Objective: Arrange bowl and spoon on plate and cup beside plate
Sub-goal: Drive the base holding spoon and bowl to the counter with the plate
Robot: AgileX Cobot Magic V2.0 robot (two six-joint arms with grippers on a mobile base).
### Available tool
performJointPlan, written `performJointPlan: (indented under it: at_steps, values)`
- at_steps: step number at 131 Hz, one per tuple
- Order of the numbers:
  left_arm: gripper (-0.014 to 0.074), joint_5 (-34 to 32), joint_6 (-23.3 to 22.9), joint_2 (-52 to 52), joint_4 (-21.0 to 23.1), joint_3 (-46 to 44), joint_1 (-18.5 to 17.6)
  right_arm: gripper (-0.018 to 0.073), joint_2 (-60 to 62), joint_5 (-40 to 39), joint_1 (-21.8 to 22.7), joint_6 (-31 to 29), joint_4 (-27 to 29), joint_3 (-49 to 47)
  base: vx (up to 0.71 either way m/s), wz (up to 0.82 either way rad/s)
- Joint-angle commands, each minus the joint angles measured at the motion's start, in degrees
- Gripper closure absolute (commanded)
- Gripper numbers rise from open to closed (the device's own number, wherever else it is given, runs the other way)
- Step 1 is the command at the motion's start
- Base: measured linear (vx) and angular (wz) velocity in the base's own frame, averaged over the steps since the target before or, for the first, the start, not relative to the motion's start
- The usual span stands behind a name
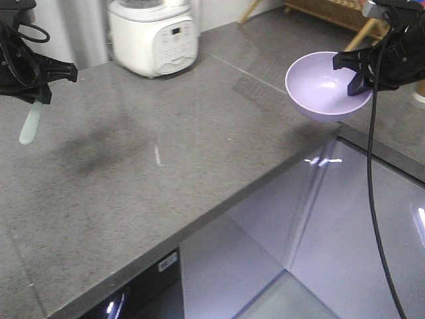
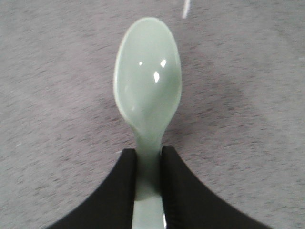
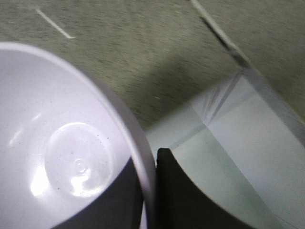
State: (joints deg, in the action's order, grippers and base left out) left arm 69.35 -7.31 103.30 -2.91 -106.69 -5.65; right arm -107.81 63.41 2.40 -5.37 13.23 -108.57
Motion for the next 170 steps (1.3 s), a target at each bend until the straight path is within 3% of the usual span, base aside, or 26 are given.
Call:
performJointPlan:
  at_steps: [1, 170]
  values:
    - [0.0603, -1.99, -0.12, -3.06, 0.11, -1.85, -0.38, 0.0564, 3.23, -2.40, 0.34, -0.44, 0.69, -1.78, -0.03, -0.45]
    - [0.0603, -1.99, -0.12, -3.06, 0.11, -1.85, -0.38, 0.0564, 3.23, -2.45, 0.34, -0.44, 0.69, -1.78, -0.02, -0.48]
